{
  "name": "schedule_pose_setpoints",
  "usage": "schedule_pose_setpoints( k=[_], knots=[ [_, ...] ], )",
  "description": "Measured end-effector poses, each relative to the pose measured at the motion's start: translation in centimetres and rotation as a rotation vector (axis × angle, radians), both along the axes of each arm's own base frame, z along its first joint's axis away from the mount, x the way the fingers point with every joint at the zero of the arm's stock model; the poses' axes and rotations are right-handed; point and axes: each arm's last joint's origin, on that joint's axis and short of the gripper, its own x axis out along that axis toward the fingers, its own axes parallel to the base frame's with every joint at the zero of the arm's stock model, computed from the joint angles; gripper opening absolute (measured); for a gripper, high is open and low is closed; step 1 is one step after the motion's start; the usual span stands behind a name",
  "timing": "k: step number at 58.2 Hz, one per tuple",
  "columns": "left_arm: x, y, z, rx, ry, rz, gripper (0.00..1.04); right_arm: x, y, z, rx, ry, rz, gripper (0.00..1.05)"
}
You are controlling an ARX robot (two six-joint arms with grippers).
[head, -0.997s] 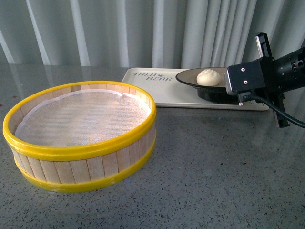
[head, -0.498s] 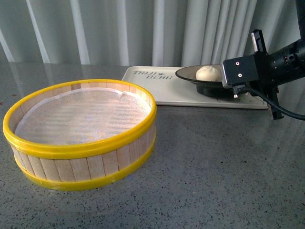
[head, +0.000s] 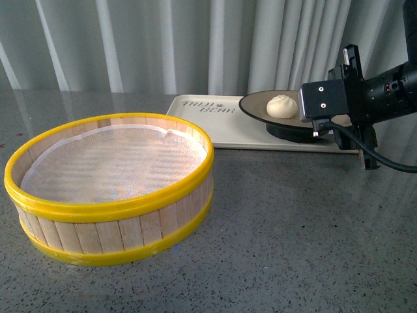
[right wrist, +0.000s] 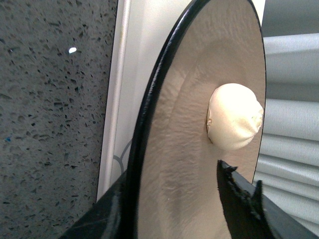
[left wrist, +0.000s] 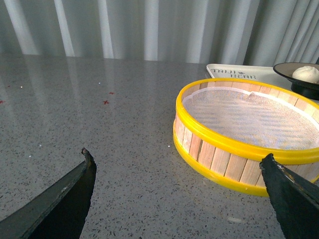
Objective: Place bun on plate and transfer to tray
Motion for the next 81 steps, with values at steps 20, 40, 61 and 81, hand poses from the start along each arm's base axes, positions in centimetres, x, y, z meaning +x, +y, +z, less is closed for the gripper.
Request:
schedule_pose_setpoints(
  k=[20,40,61,81],
  knots=[
    [0.0,0.0,0.0,0.000,0.000,0.000,0.98,-4.4,1.4,6.5,0.241,-0.054,-0.099,0.98],
    [0.0,0.0,0.0,0.000,0.000,0.000,0.98,-10.5,2.0,13.0,0.763,-0.046,-0.354,0.96],
    [0.0,0.0,0.0,0.000,0.000,0.000,0.98,-18.4,-1.2,5.3,1.406,-0.109,-0.795,0.30],
    [0.0,0.0,0.0,0.000,0.000,0.000,0.98,-24.3,-2.7,0.8,1.419,-0.077,-0.809,0.02]
  ],
)
